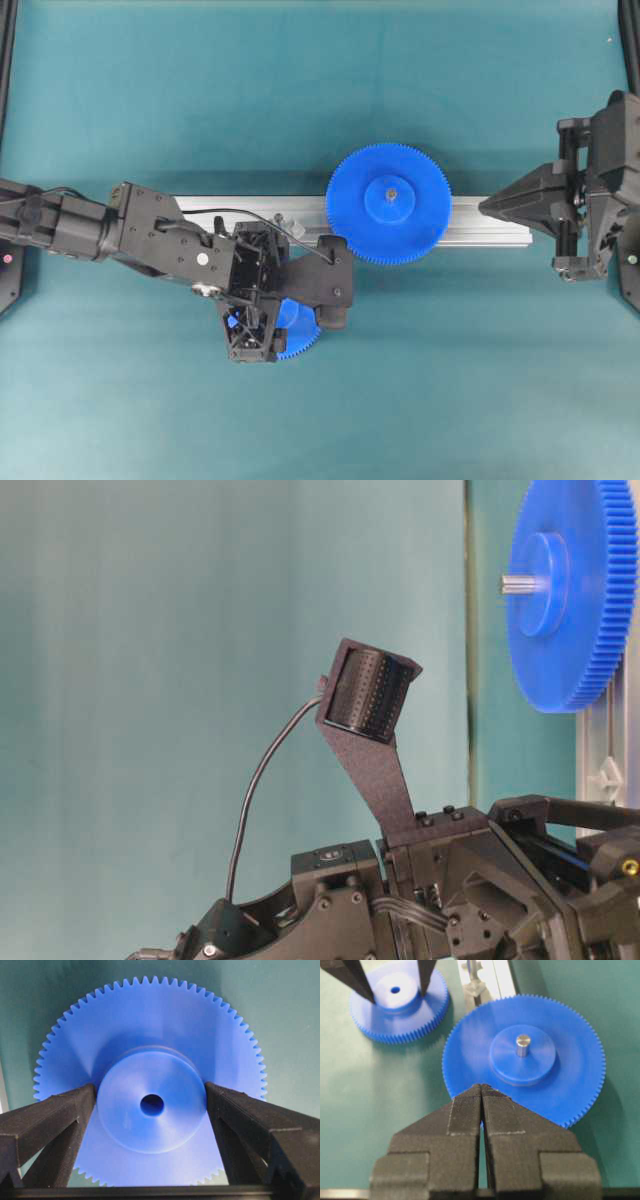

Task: Insert the small gear onto the shaft.
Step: 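Close the left gripper on the blue gear's hub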

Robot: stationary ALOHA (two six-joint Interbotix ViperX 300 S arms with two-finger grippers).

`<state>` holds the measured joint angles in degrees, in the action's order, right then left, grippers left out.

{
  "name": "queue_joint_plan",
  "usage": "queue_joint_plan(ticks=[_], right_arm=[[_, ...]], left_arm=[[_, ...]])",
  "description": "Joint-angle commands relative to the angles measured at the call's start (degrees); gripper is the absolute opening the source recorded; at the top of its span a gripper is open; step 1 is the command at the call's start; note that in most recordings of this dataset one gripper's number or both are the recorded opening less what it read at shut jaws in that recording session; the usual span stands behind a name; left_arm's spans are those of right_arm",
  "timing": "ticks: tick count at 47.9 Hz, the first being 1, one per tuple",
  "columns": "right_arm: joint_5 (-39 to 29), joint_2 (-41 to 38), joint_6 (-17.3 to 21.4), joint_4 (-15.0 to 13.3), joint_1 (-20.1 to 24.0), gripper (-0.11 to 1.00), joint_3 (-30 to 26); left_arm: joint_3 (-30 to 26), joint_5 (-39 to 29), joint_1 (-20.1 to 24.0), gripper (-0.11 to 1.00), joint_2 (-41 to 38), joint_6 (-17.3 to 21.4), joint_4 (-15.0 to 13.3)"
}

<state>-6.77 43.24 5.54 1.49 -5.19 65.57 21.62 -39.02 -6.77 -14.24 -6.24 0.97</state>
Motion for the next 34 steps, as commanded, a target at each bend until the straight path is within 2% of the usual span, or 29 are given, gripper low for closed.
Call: queue_joint_plan(ticks=[1, 8, 15, 34], right_arm=[[0.79, -0.09, 0.70, 0.09, -0.09, 0.03, -0.35], [1.58, -0.09, 0.70, 0.09, -0.09, 0.03, -0.26], [1.58, -0.09, 0.70, 0.09, -0.09, 0.03, -0.26], [1.58, -0.09, 0.70, 0.09, -0.09, 0.03, -0.26]], left_arm=[[0.53, -0.18, 0.88, 0.93, -0.44, -0.18, 0.26], [0.09, -0.18, 0.70, 0.90, -0.44, -0.26, 0.26], [-0.62, -0.18, 0.00, 0.70, -0.26, -0.09, 0.26], [-2.64, -0.62, -0.35, 0.70, 1.76, 0.00, 0.35]])
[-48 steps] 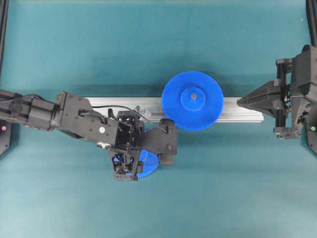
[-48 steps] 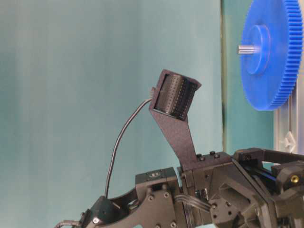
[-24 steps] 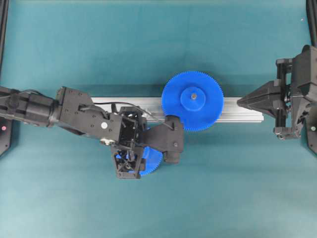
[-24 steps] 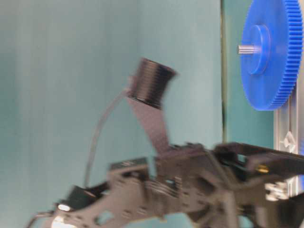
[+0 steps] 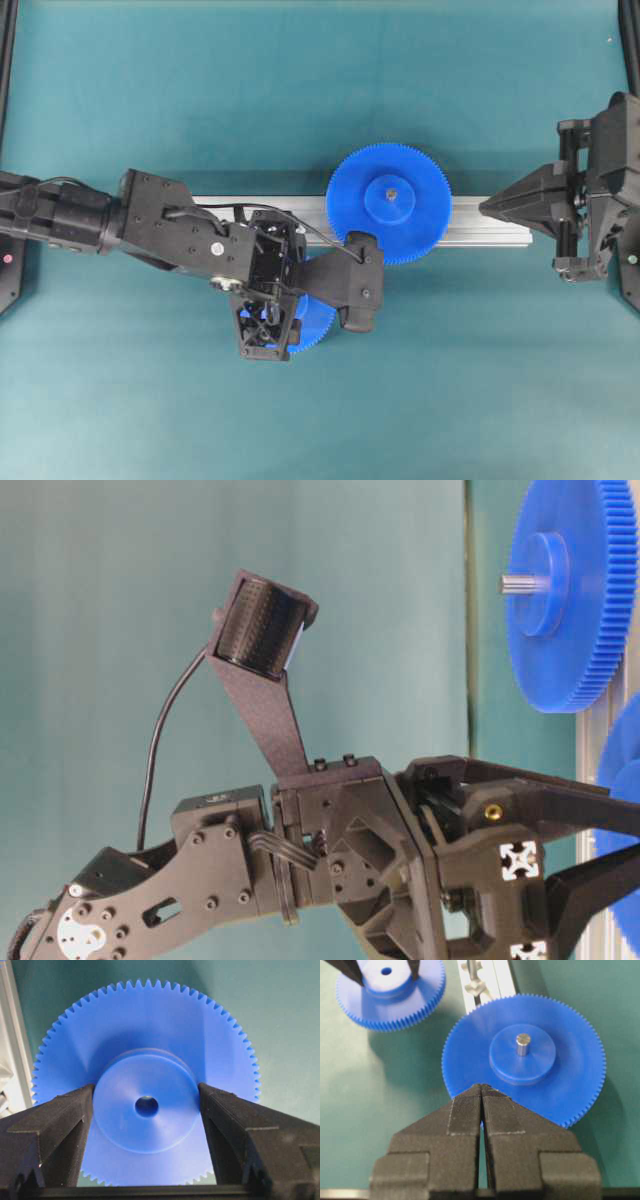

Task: Insert the small gear onto the shaft.
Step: 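Lift the blue gear and carry it over the empty left shaft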

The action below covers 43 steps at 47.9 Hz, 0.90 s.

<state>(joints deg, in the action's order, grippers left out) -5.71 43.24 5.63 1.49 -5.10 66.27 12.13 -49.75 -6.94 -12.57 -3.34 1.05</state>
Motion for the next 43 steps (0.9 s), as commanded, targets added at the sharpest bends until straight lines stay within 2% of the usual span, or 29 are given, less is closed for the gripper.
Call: queue_joint_plan(ticks=[1, 11, 27, 43], right_arm=[[0.53, -0.09, 0.62, 0.09, -0.18, 0.03, -0.62], [0.53, -0.09, 0.62, 0.09, -0.18, 0.03, -0.62], [0.53, -0.09, 0.62, 0.09, -0.18, 0.03, -0.53], [0.53, 0.00, 0.62, 0.09, -0.18, 0.03, -0.44]], left_arm=[[-1.67, 0.00, 0.00, 0.70, 2.99, 0.09, 0.18], [-2.46, -0.70, 0.26, 0.70, 5.45, 0.09, 0.26], [-2.99, -4.39, 2.99, 0.70, 11.43, 0.26, 0.26], [-3.08, -6.15, 7.12, 0.70, 12.92, 6.77, 0.26]])
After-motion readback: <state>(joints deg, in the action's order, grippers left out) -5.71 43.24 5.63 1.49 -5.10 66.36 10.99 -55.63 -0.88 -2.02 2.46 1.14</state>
